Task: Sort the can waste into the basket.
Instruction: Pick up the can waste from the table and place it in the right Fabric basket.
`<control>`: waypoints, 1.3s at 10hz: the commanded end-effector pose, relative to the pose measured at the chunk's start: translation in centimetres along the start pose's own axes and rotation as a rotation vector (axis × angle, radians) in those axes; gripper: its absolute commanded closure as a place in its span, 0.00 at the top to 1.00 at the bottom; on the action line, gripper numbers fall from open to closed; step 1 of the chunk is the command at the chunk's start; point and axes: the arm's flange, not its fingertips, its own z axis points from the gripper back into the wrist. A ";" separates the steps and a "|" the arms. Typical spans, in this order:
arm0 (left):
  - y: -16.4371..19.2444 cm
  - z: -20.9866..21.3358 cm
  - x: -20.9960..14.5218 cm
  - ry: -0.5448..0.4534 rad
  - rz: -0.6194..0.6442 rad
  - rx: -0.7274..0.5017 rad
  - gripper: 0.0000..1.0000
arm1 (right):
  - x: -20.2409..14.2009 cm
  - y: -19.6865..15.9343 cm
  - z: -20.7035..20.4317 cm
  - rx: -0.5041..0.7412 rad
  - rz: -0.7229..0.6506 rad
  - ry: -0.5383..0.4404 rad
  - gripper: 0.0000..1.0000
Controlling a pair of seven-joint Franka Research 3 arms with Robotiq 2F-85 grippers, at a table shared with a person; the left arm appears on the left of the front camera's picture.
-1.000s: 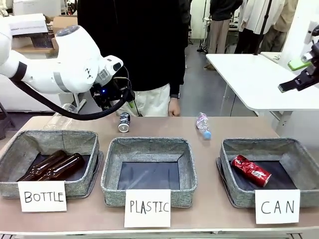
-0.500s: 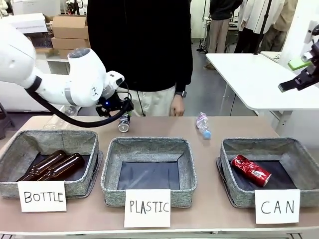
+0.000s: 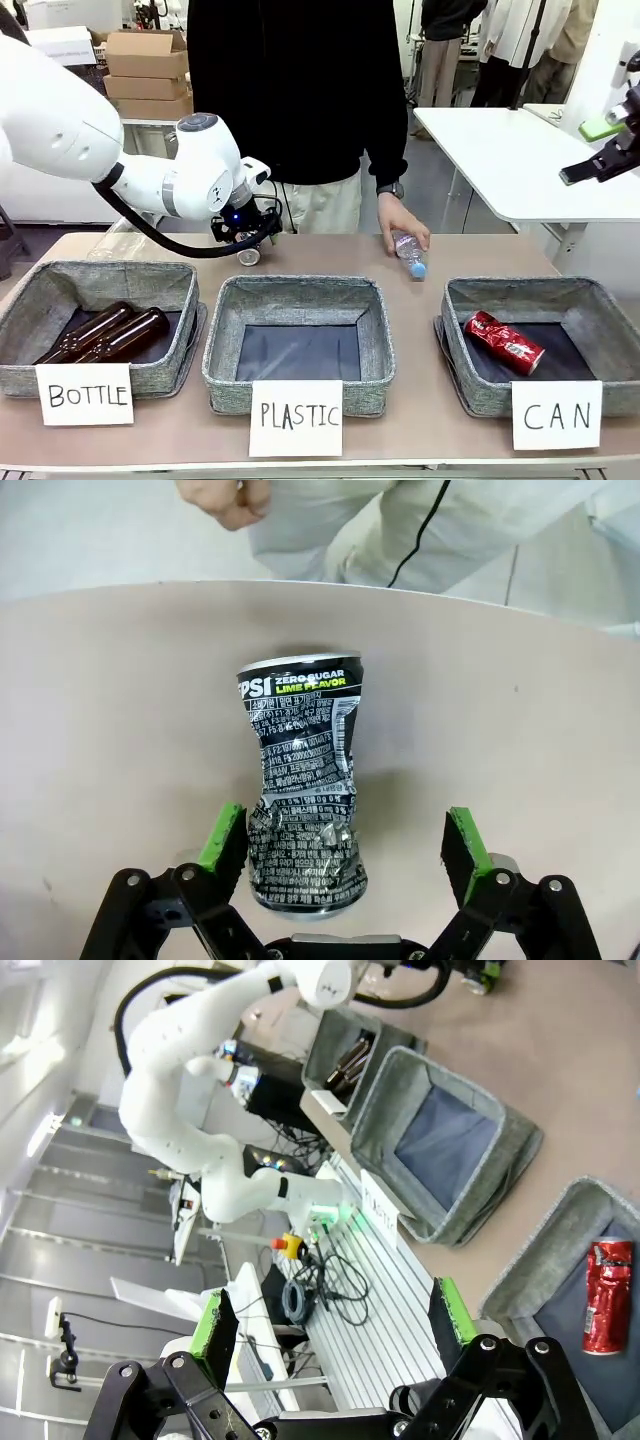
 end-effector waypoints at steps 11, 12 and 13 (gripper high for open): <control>-0.9 -1.2 0.4 0.000 0.062 0.149 0.00 | -0.1 0.0 -0.2 -0.012 0.002 -0.009 1.00; -0.9 -1.1 0.3 -0.003 0.064 0.148 0.00 | -0.1 0.0 -0.2 -0.012 0.002 -0.009 1.00; -0.8 -1.1 0.3 0.000 0.068 0.147 0.00 | -0.1 0.0 -0.2 -0.012 0.002 -0.009 1.00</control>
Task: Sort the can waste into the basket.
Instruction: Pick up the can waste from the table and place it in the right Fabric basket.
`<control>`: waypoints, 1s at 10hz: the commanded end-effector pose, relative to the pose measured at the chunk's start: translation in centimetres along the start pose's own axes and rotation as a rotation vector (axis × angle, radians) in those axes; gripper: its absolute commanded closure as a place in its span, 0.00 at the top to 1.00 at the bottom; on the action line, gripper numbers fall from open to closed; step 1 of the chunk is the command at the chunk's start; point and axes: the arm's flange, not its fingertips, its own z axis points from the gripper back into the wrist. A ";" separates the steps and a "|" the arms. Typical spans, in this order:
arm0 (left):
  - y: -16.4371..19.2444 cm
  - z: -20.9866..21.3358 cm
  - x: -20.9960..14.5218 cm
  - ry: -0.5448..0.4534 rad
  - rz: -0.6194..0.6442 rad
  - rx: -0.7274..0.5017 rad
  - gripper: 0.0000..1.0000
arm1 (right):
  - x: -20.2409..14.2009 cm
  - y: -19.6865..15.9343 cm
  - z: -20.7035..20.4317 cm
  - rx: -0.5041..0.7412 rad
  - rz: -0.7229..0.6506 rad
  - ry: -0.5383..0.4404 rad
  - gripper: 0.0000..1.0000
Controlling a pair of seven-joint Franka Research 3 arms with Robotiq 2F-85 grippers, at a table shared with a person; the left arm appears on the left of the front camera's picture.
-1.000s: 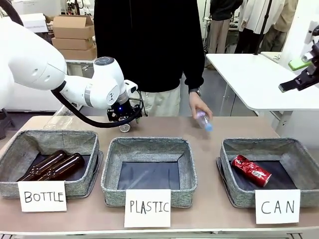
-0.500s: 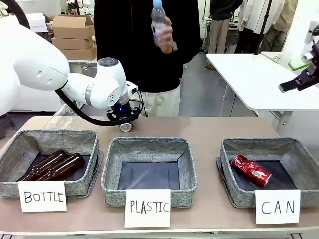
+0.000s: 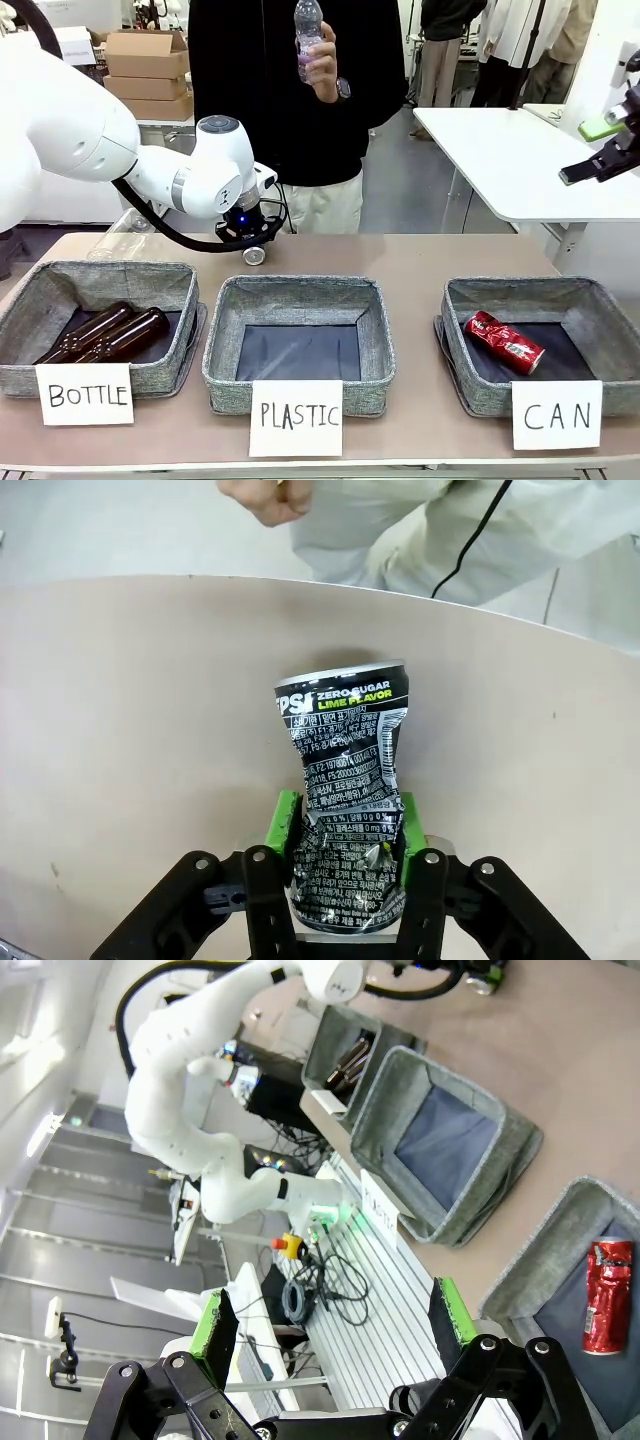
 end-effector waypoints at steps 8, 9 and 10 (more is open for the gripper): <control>14.1 20.4 -7.0 -0.062 -0.086 -0.329 0.00 | -0.1 0.0 -0.2 -0.012 0.002 -0.009 1.00; 15.7 23.0 -9.8 -0.030 -0.173 -0.480 0.00 | -0.1 0.0 -0.2 -0.012 0.002 -0.009 1.00; 16.8 25.0 -13.3 0.042 -0.355 -0.649 0.00 | -0.1 0.0 -0.2 -0.012 0.002 -0.009 1.00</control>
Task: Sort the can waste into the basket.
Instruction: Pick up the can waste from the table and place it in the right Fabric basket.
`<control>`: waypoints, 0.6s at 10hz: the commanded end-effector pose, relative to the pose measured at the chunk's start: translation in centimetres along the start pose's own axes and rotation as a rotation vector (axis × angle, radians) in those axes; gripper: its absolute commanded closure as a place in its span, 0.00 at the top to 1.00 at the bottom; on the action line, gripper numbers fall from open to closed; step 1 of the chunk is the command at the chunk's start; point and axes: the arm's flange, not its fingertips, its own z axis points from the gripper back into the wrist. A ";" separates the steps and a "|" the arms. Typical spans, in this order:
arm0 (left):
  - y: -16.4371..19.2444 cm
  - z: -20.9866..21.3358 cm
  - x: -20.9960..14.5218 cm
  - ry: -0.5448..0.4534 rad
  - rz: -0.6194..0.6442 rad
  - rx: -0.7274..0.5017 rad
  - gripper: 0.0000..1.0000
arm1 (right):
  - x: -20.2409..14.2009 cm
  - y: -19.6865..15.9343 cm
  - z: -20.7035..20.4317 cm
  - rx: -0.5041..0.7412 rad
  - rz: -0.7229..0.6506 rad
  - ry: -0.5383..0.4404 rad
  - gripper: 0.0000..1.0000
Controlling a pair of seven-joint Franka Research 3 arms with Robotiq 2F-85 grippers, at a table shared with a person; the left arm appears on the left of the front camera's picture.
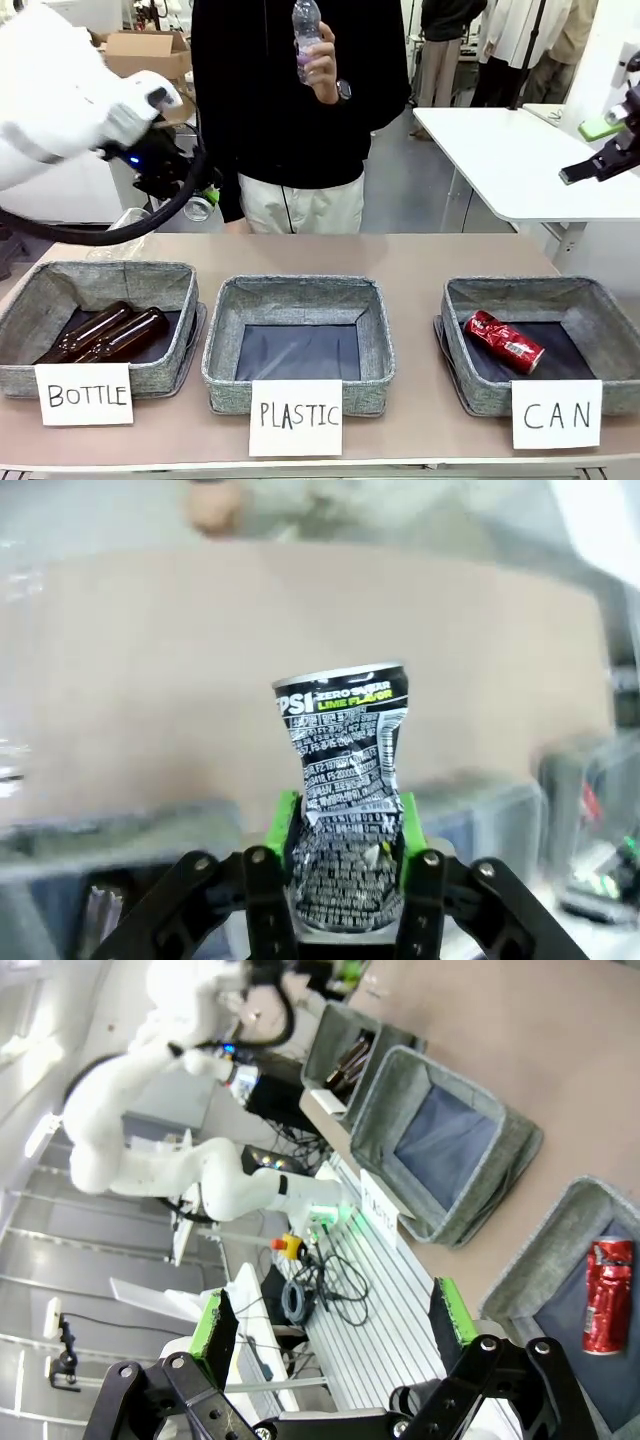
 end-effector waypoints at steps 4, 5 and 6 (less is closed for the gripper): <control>5.4 5.2 -12.1 0.170 -0.545 -0.459 0.00 | -0.1 0.0 -0.3 -0.010 0.002 -0.008 1.00; 1.3 4.6 -10.9 0.138 -0.361 -0.358 0.00 | -0.1 0.0 -0.3 -0.010 0.002 -0.008 1.00; 1.3 4.6 -10.9 0.138 -0.361 -0.358 0.00 | -0.1 0.0 -0.3 -0.010 0.002 -0.008 1.00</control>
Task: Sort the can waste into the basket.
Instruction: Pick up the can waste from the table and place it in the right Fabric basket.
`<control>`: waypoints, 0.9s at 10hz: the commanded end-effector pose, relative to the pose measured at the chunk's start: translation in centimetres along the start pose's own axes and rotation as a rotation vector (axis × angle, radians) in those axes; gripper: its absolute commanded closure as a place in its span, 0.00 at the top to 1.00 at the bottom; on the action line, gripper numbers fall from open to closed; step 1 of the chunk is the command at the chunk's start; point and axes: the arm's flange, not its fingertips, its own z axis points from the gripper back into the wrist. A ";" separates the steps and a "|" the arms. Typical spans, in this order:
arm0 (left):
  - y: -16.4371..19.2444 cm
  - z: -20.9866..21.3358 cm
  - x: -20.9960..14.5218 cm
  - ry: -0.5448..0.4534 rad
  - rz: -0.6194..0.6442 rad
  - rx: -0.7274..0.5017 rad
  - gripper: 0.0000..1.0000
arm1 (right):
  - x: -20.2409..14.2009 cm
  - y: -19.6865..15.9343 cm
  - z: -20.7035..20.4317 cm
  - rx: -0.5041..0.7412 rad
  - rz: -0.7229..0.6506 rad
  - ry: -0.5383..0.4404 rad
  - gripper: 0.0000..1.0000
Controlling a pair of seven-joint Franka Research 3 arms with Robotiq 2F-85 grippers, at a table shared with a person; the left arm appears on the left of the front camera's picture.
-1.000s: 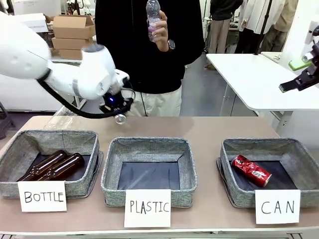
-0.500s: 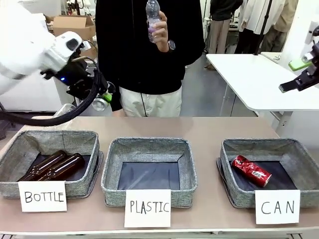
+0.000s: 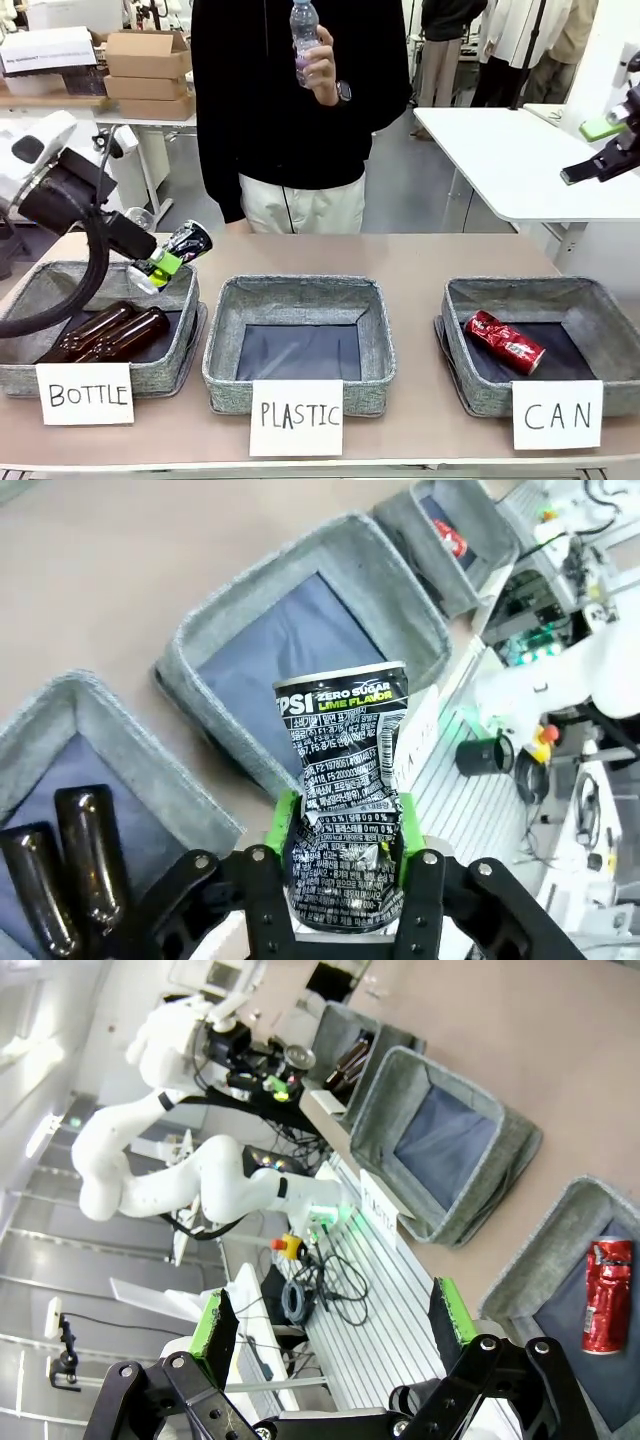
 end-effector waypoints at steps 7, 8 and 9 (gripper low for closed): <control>-8.4 -12.9 16.3 0.029 -0.594 -0.204 0.45 | -5.3 2.0 9.6 -0.341 -0.132 0.026 1.00; -12.0 -16.0 19.1 0.048 -0.702 -0.213 0.45 | -9.1 1.3 11.5 -0.398 -0.244 0.028 1.00; -15.3 -19.2 21.5 0.059 -0.779 -0.239 0.45 | -13.2 0.9 13.1 -0.438 -0.342 0.018 1.00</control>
